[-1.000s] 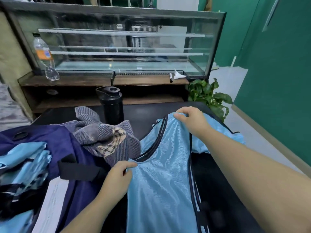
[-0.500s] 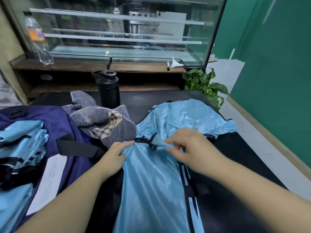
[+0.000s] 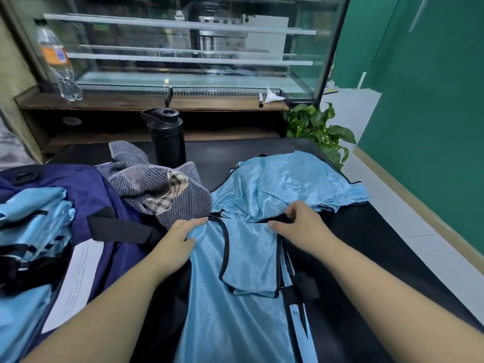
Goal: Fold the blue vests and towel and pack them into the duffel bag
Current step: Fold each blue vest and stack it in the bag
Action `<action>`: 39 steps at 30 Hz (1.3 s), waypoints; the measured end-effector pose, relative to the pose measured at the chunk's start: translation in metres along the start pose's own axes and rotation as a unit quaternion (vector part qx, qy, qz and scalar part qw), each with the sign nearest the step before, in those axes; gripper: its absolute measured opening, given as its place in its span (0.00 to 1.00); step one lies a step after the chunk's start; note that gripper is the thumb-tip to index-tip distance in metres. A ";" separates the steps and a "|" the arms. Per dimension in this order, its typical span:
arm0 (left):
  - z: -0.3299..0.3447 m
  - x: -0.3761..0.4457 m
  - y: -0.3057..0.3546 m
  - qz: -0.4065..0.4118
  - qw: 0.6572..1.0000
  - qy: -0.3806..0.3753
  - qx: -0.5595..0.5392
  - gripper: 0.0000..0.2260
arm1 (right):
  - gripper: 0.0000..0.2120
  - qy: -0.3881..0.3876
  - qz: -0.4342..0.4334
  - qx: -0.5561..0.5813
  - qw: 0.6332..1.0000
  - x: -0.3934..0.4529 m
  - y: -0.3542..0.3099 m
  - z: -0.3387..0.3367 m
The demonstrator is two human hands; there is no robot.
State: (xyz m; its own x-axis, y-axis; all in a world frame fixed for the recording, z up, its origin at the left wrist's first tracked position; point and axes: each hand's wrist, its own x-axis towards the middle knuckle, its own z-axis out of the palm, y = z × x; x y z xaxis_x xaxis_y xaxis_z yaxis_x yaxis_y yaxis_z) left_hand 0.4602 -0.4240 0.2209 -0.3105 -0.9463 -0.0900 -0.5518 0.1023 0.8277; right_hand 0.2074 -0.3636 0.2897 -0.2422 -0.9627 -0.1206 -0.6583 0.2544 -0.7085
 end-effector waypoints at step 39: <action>-0.008 -0.018 0.068 0.109 0.987 0.098 -0.071 0.18 | 0.05 0.065 -0.091 -0.001 0.994 -0.018 0.024 -0.049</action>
State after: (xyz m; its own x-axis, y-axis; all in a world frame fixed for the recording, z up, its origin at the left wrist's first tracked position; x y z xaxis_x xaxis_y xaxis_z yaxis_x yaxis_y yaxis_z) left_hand 0.4344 -0.4025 0.2837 -0.2469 -0.9493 0.1949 -0.3699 0.2782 0.8864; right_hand 0.1610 -0.3360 0.3083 -0.2082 -0.9730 0.1001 -0.7005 0.0769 -0.7095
